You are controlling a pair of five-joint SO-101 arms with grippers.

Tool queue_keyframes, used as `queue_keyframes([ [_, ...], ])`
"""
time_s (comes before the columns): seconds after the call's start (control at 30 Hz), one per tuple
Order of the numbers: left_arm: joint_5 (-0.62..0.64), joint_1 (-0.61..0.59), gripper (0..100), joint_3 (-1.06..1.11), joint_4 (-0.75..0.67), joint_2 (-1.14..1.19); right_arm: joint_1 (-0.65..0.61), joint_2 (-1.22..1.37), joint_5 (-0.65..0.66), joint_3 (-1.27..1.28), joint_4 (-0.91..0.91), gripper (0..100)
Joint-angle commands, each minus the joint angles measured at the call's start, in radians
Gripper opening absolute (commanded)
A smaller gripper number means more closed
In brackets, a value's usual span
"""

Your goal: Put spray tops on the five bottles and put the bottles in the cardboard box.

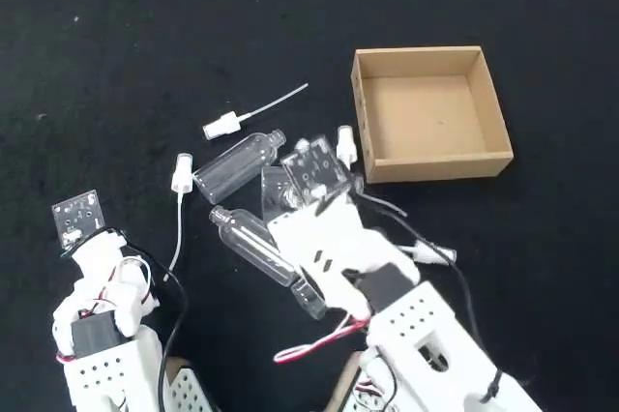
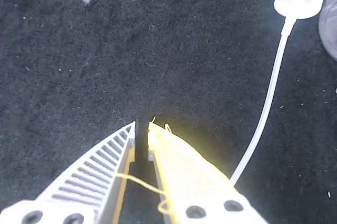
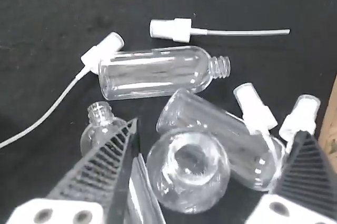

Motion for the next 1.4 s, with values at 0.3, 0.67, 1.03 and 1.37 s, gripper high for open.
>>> queue_keyframes([
  [0.3, -0.006, -0.001, 5, 0.008, 0.014, -0.002, 0.009, -0.044, -0.012, 0.163, -0.235, 39.0],
  [0.67, -0.006, -0.001, 5, 0.008, 0.014, -0.002, 0.006, -0.044, -0.009, 0.206, -0.292, 31.2],
  [1.03, -0.006, -0.001, 5, 0.008, 0.014, -0.002, 0.026, -0.044, -0.003, 0.205, -0.336, 1.1],
  [1.37, -0.006, -0.001, 5, 0.008, 0.014, -0.002, 0.173, -0.051, 0.086, -0.157, 0.048, 1.0],
])
